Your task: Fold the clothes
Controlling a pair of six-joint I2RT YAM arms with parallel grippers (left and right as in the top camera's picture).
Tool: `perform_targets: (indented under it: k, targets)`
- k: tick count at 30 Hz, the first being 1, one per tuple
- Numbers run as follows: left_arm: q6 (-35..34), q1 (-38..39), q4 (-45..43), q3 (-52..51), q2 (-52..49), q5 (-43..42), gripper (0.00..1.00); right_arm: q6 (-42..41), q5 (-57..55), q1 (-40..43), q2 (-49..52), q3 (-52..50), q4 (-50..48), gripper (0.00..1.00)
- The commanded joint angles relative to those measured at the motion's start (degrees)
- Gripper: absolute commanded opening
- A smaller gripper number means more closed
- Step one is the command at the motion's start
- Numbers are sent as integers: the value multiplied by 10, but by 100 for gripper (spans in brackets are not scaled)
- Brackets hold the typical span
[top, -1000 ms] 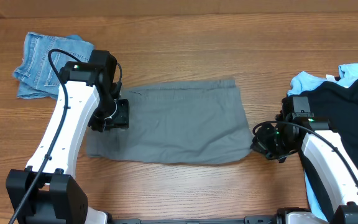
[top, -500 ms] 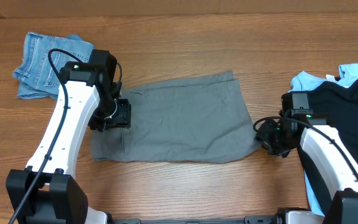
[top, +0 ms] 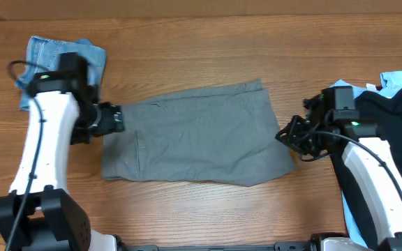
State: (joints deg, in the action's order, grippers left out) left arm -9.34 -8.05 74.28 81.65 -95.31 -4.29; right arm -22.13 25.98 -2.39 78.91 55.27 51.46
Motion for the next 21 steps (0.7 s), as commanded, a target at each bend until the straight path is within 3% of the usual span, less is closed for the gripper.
perform_targets:
  k: [1,9,17,21]
  targets:
    - [32,-39,-14,-31,0,-59,90,-11,30,-23,33,-20,-18,11]
    - [67,-96,-137,-171,0,-108,92,25,205,-96,103,-49,-148,11]
    - [107,-123,-239,-243,-19,-154,93,-61,149,-193,107,-49,-243,14]
    - [140,-123,-260,-245,-68,-200,92,-64,146,-225,112,-49,-269,14]
